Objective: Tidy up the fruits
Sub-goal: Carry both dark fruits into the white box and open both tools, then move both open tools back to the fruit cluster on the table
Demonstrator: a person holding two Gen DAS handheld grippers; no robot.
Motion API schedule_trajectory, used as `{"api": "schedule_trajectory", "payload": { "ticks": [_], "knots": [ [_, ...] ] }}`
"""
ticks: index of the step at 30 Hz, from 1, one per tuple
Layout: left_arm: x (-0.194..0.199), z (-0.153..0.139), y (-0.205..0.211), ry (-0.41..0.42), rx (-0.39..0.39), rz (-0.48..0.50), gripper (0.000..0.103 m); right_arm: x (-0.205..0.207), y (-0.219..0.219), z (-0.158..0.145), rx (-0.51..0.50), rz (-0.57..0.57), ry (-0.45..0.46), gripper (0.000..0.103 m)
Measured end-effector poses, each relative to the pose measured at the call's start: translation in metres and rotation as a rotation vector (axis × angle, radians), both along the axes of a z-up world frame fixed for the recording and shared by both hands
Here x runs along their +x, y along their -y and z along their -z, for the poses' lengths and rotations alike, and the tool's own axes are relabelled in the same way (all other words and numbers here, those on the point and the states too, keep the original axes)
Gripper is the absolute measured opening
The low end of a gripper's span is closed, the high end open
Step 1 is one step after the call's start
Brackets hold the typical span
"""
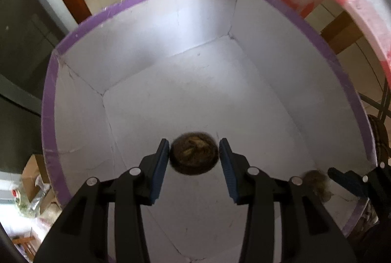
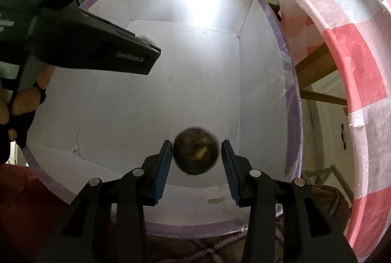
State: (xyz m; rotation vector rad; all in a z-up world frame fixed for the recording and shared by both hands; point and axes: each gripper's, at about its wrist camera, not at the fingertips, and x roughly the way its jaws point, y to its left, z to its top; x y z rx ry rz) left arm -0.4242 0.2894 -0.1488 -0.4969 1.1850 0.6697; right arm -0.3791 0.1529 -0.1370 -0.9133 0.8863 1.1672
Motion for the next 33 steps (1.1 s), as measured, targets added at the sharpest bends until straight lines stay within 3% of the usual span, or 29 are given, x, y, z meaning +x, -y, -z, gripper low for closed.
{"api": "schedule_trajectory", "payload": {
  "ticks": [2,4,9,14,19,23,27,30,33],
  "knots": [
    [-0.001,0.000,-0.001,0.007,-0.003,-0.003,0.057,-0.002,0.001,0.000,-0.001,0.003,0.002,0.045],
    [-0.002,-0.002,-0.001,0.017,0.007,-0.014,0.079,0.000,0.002,-0.004,0.005,0.007,-0.001,0.063],
    [-0.002,-0.002,-0.003,0.010,0.009,-0.042,0.091,0.002,0.001,-0.010,0.043,0.003,-0.019,0.075],
    [0.000,0.000,-0.005,-0.015,0.018,-0.041,0.092,0.007,0.008,-0.017,0.064,0.010,-0.027,0.081],
    [0.007,0.003,0.002,-0.037,0.017,-0.019,0.092,-0.001,0.009,-0.010,-0.033,-0.012,0.046,0.079],
    [0.009,0.008,0.012,-0.042,-0.035,-0.014,0.092,0.000,0.015,-0.013,-0.085,-0.010,0.069,0.080],
    [0.015,0.005,0.023,-0.047,0.008,0.013,0.092,0.003,0.020,-0.023,-0.059,-0.007,0.111,0.082],
    [0.013,-0.004,0.020,-0.006,0.016,-0.015,0.092,0.006,0.028,-0.031,-0.028,-0.002,0.084,0.082],
    [0.006,-0.028,0.015,0.109,0.040,-0.074,0.092,0.013,0.036,-0.055,0.073,0.020,0.055,0.082]
  ]
}}
